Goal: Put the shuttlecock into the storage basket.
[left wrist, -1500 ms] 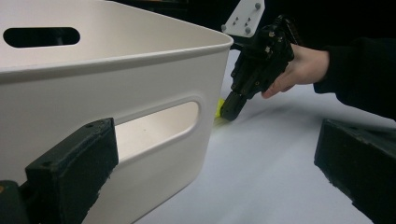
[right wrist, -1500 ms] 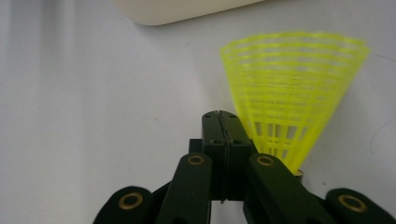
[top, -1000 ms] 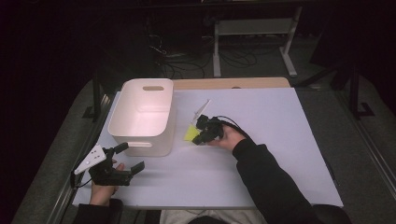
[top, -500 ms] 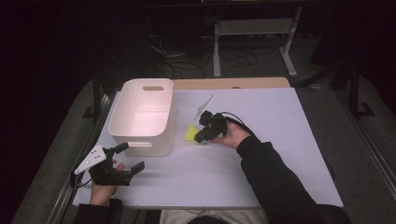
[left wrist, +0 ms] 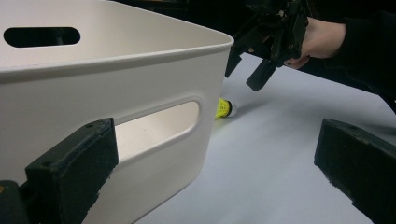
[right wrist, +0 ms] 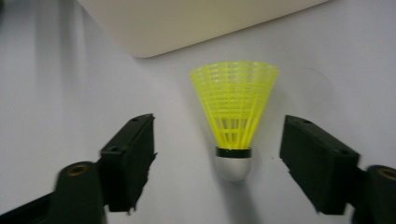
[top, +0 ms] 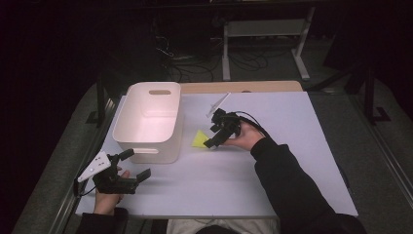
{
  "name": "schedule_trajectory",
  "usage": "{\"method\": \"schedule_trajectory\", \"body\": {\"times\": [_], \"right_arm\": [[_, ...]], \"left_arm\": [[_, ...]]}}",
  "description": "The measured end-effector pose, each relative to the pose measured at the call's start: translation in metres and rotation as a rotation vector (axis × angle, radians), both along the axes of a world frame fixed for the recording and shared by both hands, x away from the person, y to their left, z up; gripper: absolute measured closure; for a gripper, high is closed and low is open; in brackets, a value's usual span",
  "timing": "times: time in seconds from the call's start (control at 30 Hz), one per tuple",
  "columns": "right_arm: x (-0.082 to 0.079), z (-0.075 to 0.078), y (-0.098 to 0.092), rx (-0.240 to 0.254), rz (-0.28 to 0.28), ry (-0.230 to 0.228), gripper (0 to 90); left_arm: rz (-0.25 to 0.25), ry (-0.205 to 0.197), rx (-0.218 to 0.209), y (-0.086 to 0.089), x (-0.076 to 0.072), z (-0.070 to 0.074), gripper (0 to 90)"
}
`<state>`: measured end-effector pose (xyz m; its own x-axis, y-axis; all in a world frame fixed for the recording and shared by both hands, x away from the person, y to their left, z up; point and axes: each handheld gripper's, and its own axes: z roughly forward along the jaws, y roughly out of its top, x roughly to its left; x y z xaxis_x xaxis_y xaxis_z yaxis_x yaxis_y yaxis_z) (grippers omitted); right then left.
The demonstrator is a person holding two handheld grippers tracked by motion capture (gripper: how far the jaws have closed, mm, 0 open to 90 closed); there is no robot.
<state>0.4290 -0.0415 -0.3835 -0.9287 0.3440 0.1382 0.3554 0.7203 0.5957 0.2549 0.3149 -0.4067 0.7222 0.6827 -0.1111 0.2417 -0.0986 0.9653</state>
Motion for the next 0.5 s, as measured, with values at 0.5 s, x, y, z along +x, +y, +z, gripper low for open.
{"method": "schedule_trajectory", "body": {"times": [0.5], "right_arm": [[0.0102, -0.0055, -0.0008, -0.029, -0.008, 0.021, 0.5]], "left_arm": [[-0.001, 0.001, 0.001, 0.0, 0.0001, -0.0001, 0.0]]}}
